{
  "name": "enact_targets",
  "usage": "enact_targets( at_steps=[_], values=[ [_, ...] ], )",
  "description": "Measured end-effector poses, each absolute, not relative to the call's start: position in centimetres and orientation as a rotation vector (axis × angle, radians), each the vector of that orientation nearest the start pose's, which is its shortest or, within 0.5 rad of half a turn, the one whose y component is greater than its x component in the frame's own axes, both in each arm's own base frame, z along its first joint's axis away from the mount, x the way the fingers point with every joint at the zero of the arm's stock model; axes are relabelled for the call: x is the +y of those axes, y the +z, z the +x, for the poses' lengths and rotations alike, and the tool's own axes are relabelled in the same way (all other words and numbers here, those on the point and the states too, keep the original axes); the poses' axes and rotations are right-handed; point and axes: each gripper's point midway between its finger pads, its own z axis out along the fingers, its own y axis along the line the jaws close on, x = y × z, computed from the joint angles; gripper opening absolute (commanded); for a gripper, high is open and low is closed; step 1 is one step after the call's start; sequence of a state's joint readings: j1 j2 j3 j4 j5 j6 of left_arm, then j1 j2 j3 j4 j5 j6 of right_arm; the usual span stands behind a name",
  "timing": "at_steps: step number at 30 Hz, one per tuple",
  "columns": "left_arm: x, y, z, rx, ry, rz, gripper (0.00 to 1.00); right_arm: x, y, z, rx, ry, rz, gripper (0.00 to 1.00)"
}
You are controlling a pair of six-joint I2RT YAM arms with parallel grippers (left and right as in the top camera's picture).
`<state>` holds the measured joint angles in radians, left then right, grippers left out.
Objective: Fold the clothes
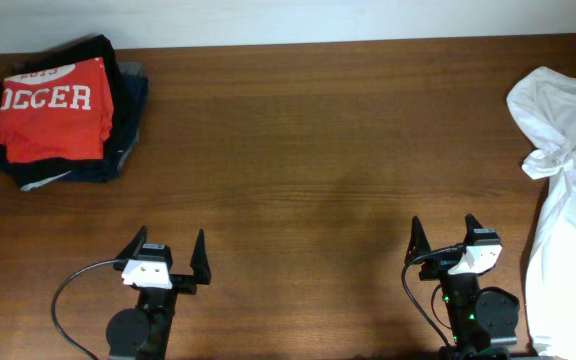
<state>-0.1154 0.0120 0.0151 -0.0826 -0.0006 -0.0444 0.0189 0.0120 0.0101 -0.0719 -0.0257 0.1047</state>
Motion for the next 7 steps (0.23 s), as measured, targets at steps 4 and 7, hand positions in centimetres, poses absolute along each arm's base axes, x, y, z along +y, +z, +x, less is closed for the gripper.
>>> enact_targets(
  at_steps=[4, 7],
  values=[
    [-2.82, 15.79, 24.43, 1.651, -0.121, 0.058, 0.99, 0.91, 15.81, 24.62, 1.645, 0.116, 0.051, 0.98],
    [-2.82, 15.79, 24.43, 1.651, -0.121, 0.058, 0.99, 0.91, 15.82, 24.62, 1.645, 0.116, 0.052, 0.98]
  ],
)
